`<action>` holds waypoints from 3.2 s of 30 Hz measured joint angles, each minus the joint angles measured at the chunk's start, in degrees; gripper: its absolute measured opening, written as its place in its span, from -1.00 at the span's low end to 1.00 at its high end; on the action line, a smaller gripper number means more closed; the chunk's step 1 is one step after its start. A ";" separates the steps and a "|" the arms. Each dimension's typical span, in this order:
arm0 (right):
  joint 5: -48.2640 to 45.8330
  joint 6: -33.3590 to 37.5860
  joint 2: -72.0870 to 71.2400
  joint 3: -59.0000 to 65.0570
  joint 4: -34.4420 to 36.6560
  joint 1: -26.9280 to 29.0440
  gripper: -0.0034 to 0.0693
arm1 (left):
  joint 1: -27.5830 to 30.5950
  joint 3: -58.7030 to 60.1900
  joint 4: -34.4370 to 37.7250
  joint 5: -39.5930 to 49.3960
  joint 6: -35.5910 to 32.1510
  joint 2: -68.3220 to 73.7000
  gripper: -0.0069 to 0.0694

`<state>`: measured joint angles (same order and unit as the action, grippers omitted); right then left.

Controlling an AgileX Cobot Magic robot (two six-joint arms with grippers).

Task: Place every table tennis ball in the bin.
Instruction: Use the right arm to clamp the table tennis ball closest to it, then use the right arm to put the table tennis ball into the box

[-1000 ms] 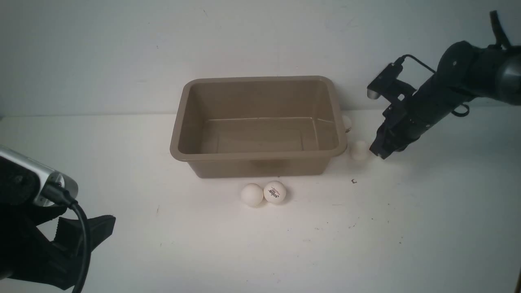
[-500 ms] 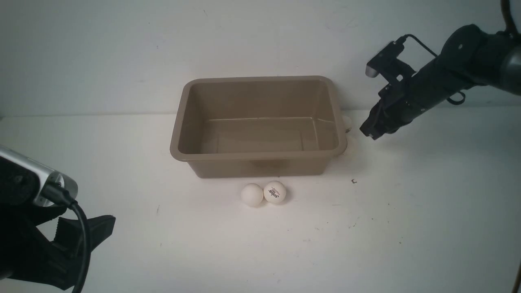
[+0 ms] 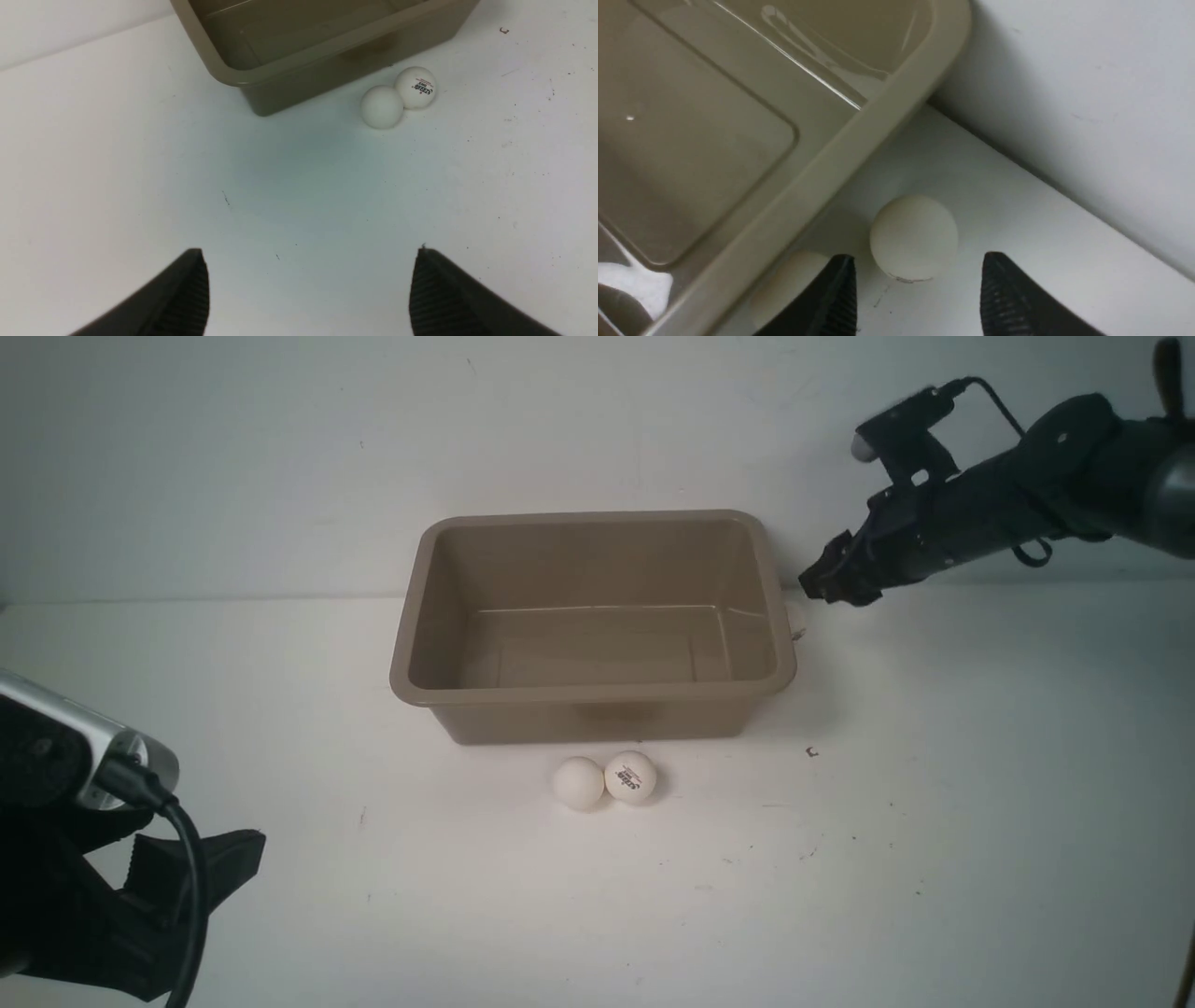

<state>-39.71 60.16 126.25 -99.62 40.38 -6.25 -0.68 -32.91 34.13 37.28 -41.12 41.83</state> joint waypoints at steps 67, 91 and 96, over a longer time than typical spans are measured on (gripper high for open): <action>9.92 16.07 10.79 -0.63 24.18 0.00 -0.05 | 0.00 0.00 0.12 1.35 0.00 0.00 0.54; 0.08 15.96 -4.05 -0.63 18.84 0.04 -0.05 | 0.00 0.00 0.12 1.35 0.00 0.00 0.54; -9.83 16.02 -5.30 -0.63 19.73 -2.52 -0.05 | 0.00 0.00 0.12 1.35 0.00 0.00 0.54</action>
<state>-49.54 76.18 120.95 -100.25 60.10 -8.77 -0.68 -32.91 34.24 38.63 -41.12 41.83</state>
